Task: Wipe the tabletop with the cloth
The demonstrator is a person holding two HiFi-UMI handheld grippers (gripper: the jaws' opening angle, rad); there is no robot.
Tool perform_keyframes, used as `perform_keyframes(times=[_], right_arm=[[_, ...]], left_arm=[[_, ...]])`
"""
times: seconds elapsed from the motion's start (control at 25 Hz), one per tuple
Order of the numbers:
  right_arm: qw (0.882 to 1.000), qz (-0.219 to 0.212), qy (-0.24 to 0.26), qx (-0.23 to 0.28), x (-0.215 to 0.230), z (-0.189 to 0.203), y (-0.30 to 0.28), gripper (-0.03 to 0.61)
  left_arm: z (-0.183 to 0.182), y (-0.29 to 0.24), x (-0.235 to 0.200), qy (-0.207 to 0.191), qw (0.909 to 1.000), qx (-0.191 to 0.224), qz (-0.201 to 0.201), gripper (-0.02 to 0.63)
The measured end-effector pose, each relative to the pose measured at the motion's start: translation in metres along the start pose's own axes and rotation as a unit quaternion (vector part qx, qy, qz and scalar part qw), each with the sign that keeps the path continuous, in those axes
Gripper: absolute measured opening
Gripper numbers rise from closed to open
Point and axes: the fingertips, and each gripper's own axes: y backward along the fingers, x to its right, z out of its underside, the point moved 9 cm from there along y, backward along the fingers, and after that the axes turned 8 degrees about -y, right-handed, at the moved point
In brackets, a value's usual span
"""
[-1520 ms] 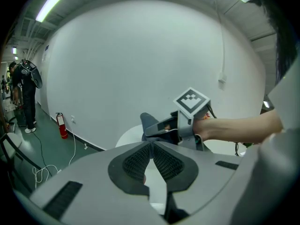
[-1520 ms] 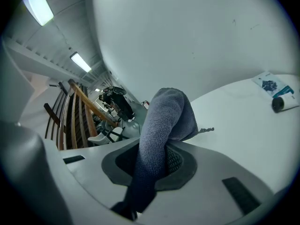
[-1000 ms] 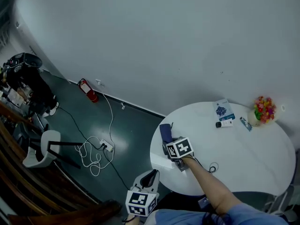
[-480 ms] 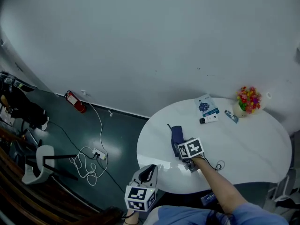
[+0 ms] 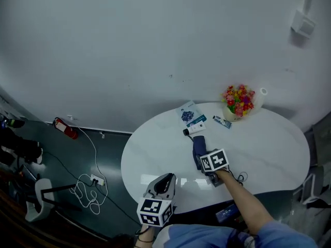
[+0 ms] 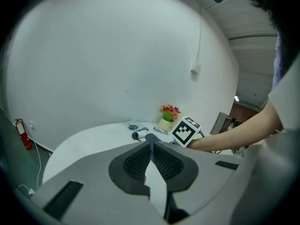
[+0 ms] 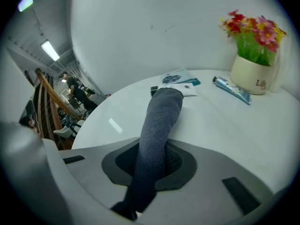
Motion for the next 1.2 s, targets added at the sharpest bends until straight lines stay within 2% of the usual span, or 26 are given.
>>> perform_keyframes(times=[0.36,0.68,0.96,1.2], right_arm=[[0.998,0.051,-0.039,0.02,0.149,0.017,0.081,0.069],[0.991,0.103,-0.078,0.036,0.283,0.036,0.153,0.069],[0.978,0.15,-0.128,0.062,0.386,0.053,0.215,0.069],[0.963,0.196,-0.167,0.075,0.459,0.069,0.257,0.069]], left_arm=[[-0.032,-0.089,0.118,-0.005,0.9968,-0.003,0.079,0.023],[-0.051,-0.16,0.213,-0.023,0.9915,-0.007,0.128,0.023],[-0.061,-0.194,0.273,-0.041,0.9867,-0.02,0.156,0.023],[-0.06,-0.206,0.303,-0.051,0.9823,-0.042,0.175,0.023]])
